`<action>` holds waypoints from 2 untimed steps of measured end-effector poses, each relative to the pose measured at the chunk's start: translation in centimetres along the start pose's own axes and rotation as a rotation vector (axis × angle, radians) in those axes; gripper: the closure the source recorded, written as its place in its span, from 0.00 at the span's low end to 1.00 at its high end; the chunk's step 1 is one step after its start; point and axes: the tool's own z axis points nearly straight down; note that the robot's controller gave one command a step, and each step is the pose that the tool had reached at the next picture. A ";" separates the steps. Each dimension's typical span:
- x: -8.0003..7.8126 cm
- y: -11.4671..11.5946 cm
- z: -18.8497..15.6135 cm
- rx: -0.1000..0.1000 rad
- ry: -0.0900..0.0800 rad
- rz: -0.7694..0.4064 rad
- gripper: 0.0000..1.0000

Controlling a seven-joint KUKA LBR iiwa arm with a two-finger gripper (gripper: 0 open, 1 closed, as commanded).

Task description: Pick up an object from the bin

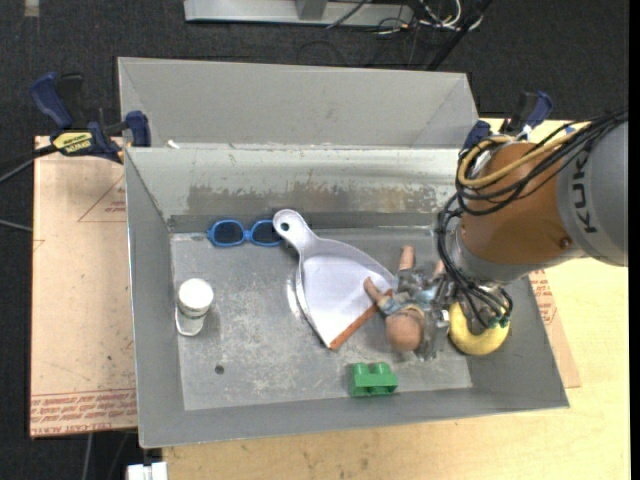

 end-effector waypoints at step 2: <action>1.2 0.3 -11.0 0.000 0.000 0.007 1.00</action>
Offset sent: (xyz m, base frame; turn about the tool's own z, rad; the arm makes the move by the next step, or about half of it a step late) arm -0.0159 0.0091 0.1217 0.0073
